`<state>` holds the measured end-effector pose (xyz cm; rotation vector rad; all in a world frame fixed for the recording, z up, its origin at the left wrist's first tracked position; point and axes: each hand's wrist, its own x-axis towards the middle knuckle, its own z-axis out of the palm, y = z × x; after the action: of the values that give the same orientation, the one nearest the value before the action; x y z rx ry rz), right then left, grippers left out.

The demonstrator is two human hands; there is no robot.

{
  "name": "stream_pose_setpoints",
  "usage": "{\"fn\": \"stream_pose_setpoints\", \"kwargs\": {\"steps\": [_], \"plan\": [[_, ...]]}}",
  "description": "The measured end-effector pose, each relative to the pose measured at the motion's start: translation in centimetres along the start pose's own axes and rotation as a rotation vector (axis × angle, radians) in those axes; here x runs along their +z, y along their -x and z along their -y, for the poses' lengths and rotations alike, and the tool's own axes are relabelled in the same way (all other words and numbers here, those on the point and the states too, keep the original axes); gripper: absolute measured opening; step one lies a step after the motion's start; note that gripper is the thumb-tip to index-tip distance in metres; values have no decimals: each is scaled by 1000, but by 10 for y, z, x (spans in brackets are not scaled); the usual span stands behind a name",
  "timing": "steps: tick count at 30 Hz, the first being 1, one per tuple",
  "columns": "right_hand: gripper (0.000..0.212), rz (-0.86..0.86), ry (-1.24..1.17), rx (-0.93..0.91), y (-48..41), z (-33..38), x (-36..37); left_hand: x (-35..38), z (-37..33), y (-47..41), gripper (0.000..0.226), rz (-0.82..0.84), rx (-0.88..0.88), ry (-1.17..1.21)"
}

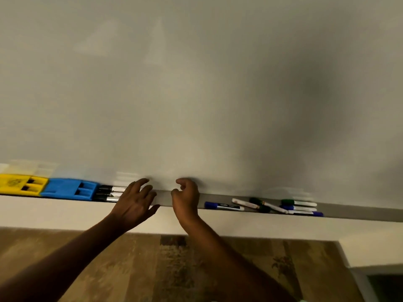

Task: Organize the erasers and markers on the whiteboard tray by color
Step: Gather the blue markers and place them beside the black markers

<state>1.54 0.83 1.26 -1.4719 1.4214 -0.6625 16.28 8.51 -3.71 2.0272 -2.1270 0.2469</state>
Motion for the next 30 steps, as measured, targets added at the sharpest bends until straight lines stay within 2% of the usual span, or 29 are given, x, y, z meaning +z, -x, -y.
{"fn": "stream_pose_setpoints", "kwargs": {"steps": [7, 12, 20, 26, 30], "plan": [[25, -57, 88, 7, -23, -40, -84, -13, -68, -39, 51, 47, 32, 102], [25, 40, 329, 9, -44, -82, -133, -7, -108, -61, 56, 115, 38, 112], [35, 150, 717, -252, -59, -115, -164, 3, -159, -84, 57, 186, 18, 112], [18, 258, 943, -465, -72, -120, -168, 5, -182, -94, 60, 177, 6, 109], [25, 275, 1087, -527, -75, -126, -168, 5, -193, -98, 58, 185, -25, 114]]}}
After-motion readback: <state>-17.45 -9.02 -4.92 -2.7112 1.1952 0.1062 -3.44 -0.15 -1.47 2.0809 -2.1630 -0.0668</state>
